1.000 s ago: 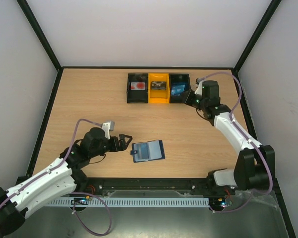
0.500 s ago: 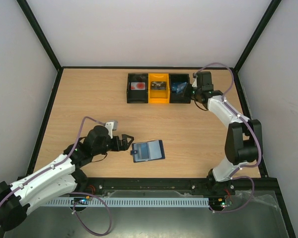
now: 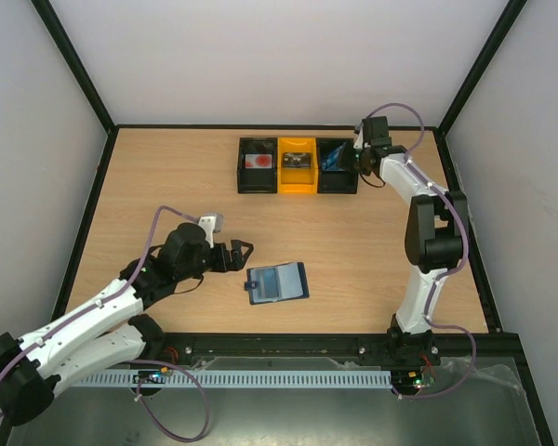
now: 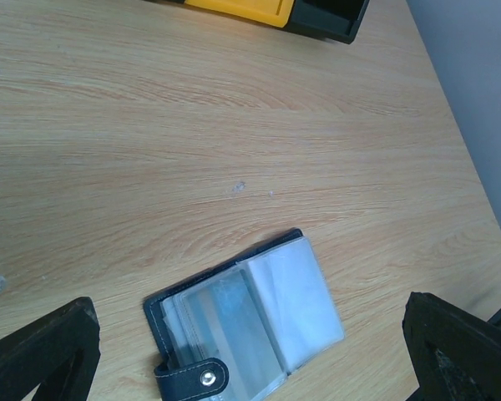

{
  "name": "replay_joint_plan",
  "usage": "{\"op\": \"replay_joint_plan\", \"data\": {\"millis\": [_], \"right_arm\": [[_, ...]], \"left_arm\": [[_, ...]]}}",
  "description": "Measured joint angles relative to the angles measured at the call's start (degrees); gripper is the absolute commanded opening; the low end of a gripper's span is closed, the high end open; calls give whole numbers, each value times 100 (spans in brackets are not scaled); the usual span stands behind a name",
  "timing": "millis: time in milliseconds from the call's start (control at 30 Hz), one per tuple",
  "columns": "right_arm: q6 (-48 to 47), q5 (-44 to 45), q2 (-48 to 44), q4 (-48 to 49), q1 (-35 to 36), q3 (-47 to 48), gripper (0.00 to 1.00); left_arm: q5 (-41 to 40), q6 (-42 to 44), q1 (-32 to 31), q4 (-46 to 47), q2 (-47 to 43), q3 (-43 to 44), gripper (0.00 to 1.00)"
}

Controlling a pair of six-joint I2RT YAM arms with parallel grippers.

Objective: Take the credit cards out of the card holder

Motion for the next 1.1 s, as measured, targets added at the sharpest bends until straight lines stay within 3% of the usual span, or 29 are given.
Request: {"op": "replay_joint_plan", "data": {"millis": [533,867,1100], "right_arm": [[-164,-332,1123,-494,-109,1239,2],[-184,-240,1508,-546,-179,1425,2],[-149,-24,1764,-549,-205,1644,9]], "left_arm": [[118,-55,28,96,503,0,100],[214,-92,39,216,704,0,100],[310,-177,39,361,831,0,100]]}}
